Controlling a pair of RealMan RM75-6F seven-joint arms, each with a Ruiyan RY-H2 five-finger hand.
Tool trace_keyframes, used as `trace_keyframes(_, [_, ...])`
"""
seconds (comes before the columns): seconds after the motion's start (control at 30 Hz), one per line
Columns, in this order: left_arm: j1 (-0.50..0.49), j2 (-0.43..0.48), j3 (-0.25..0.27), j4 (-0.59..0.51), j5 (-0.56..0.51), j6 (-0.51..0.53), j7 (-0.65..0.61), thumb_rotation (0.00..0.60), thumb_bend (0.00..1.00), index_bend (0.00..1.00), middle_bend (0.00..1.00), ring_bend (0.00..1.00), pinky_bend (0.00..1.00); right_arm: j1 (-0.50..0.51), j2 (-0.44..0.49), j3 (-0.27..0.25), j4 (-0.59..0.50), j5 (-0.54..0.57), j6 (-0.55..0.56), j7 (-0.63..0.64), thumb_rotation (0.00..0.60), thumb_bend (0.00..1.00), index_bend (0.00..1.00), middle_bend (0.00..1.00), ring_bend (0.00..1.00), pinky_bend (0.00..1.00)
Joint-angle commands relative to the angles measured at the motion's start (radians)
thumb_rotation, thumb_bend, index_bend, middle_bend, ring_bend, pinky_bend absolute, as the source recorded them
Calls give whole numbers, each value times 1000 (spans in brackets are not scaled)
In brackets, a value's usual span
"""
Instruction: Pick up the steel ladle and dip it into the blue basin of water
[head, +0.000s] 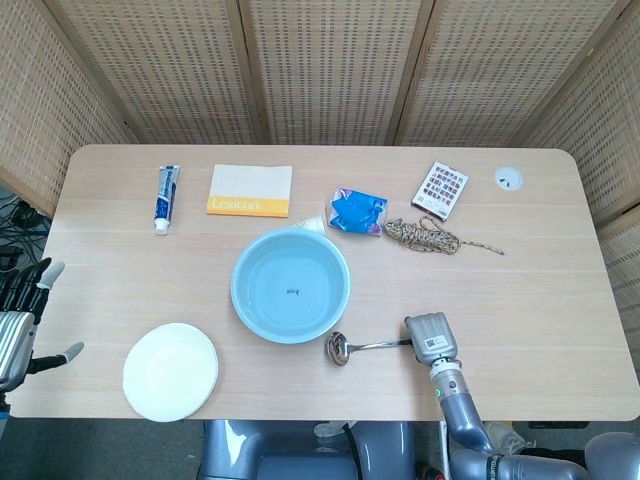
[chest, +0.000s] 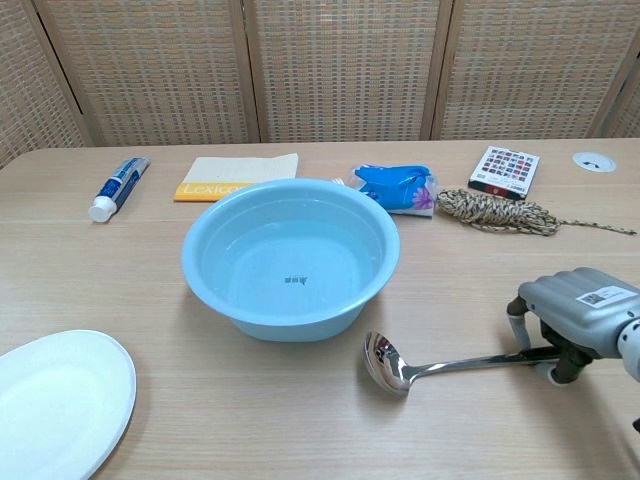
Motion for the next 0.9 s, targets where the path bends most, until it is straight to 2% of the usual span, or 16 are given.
trace_keyframes(0.03, [-1, -1, 0, 0, -1, -1, 2, 600, 0, 0, 0, 0, 0, -1, -2, -1, 6, 0, -2, -4, 600, 504, 534, 1000, 1000, 1000])
trace_keyframes(0.2, [-3, -3, 0, -1, -3, -4, 7, 600, 0, 0, 0, 0, 0, 0, -1, 2, 10, 16, -11, -17, 600, 521, 551, 1000, 1000, 1000])
trace_keyframes(0.53, [-4, -5, 1, -1, -4, -6, 11, 600, 0, 0, 0, 0, 0, 6, 21, -1, -4, 33, -29, -43, 600, 736, 787, 1000, 1000, 1000])
trace_keyframes(0.67, [-5, -5, 2, -1, -3, -7, 11, 600, 0, 0, 0, 0, 0, 7, 53, -8, -37, 12, -34, -33, 600, 752, 826, 1000, 1000, 1000])
trace_keyframes(0.9, [-6, -6, 3, -3, 0, -8, 12, 600, 0, 0, 0, 0, 0, 4, 166, -37, -140, -93, -66, 61, 600, 754, 848, 1000, 1000, 1000])
